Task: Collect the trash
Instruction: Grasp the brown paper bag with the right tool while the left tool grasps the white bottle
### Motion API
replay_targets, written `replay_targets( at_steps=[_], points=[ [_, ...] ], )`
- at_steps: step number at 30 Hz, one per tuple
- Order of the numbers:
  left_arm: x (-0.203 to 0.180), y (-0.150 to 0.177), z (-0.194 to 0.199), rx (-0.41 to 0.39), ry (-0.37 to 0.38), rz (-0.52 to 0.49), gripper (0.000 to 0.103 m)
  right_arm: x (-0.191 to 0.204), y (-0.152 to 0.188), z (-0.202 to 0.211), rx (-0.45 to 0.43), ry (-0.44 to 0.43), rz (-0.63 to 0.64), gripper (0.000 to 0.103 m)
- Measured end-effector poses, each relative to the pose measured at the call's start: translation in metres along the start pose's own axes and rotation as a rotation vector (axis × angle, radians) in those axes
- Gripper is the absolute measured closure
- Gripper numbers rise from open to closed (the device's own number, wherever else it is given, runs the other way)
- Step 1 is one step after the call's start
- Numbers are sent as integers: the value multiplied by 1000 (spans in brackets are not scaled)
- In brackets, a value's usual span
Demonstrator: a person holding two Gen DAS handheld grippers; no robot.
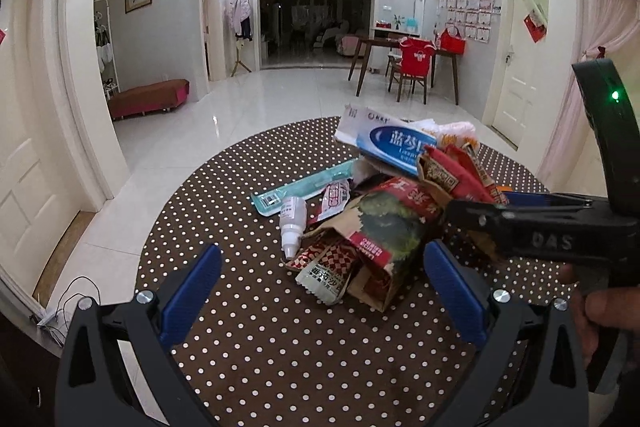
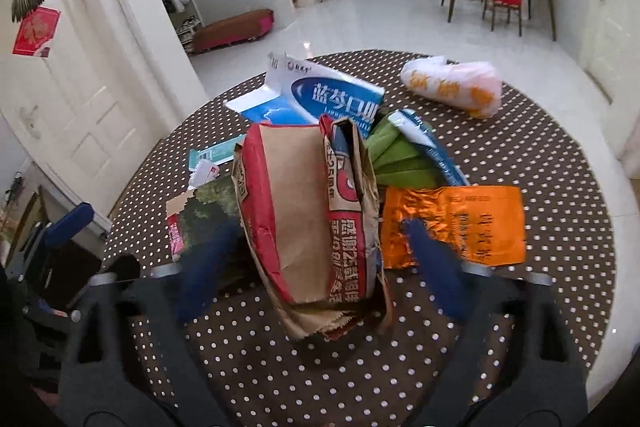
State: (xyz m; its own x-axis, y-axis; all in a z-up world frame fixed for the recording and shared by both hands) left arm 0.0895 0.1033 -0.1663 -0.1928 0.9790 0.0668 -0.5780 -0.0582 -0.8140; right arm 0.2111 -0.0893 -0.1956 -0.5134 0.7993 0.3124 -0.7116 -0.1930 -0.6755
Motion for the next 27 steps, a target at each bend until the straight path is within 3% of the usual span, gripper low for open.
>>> replay_targets(
  at_steps=[9,16,21,27],
  points=[
    [-5,1,-21,44,30,5,4,-20,9,38,-87,-8,-75,50],
    [29,16,-34,82,-64,20,4,-28,16,60,-101,3,-103,50],
    [52,5,-48,77,-124,43,4,-33,17,63,-110,3,-103,50],
    [46,-18,-82,96,-116,9,4,-33,15,72,-119,11,-94,49]
  ],
)
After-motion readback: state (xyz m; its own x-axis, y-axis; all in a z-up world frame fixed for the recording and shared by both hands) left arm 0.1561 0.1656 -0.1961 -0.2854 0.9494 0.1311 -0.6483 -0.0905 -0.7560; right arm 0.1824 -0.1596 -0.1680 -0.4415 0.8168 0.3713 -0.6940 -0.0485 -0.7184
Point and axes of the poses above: each gripper's, at about its wrist camera, not at the fingertips, and z roughly against the way its jaws point, x to its left, y to its underside, the point moved 5 cm from there along -z, roughly the way its jaws point, and after that the axes turned 7 degrees about -y, right-handed, at the moved point
